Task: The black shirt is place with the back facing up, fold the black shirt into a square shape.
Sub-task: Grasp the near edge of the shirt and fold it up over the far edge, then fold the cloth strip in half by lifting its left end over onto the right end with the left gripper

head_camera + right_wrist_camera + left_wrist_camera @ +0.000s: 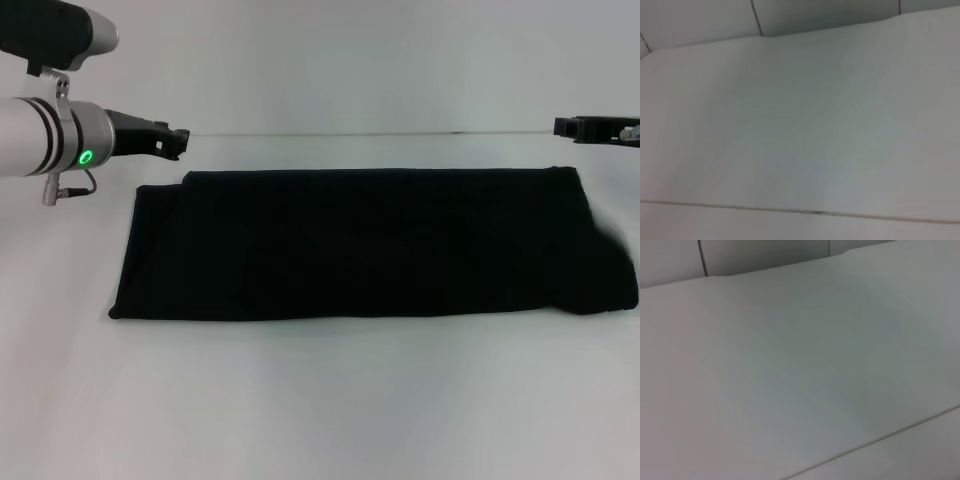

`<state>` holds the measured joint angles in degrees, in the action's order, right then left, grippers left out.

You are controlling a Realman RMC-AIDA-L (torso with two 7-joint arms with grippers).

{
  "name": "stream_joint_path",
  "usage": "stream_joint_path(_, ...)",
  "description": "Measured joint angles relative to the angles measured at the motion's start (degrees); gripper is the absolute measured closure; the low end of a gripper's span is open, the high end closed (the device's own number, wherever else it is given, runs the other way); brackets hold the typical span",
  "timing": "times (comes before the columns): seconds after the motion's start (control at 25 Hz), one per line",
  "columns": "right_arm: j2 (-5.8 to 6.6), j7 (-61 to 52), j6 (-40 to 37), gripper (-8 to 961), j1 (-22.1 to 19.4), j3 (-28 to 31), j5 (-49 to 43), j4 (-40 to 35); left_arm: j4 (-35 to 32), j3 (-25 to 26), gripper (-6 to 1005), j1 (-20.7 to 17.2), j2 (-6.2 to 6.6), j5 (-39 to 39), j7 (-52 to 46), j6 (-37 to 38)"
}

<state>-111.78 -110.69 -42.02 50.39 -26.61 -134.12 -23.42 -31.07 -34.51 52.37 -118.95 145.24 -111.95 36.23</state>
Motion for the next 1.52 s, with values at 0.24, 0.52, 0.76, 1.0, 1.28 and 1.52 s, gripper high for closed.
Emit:
stream_joint_path(0.24, -0.14, 0.01, -0.19, 571, -0.67, 0.18, 0.87, -2.32, -0.79, 0.46, 601, -0.87, -0.49, -0.26, -0.97, -3.81)
stream_joint_path(0.52, 2.32, -0.46, -18.83, 397, -4.89, 0.20, 7.14, -5.21, -11.01, 0.05, 387, -5.66, -0.47, -0.85, -6.48, 15.66)
stream_joint_path(0.76, 4.50, -0.49, -36.42, 285, -8.55, 0.05, 9.47, -5.50, -22.68, 0.33, 212, -13.54, -0.97, -7.95, -6.54, 41.28)
stream_joint_path(1.0, 4.69, -1.14, -39.82, 268, -11.69, -0.14, 9.12, -5.50, -25.41, 1.75, 108, -20.97, -0.06, -10.85, -6.88, 46.08)
stream_joint_path(1.28, 4.07, -1.37, -39.26, 271, -12.53, 0.56, 9.44, -5.48, -24.83, 3.37, 108, -24.98, -0.08, -9.24, -6.83, 43.37)
stream_joint_path(1.52, 4.03, -2.53, -37.49, 273, -11.86, 0.15, 9.26, -5.50, -21.61, 3.47, 109, -24.54, 0.10, -7.44, -11.07, 40.96)
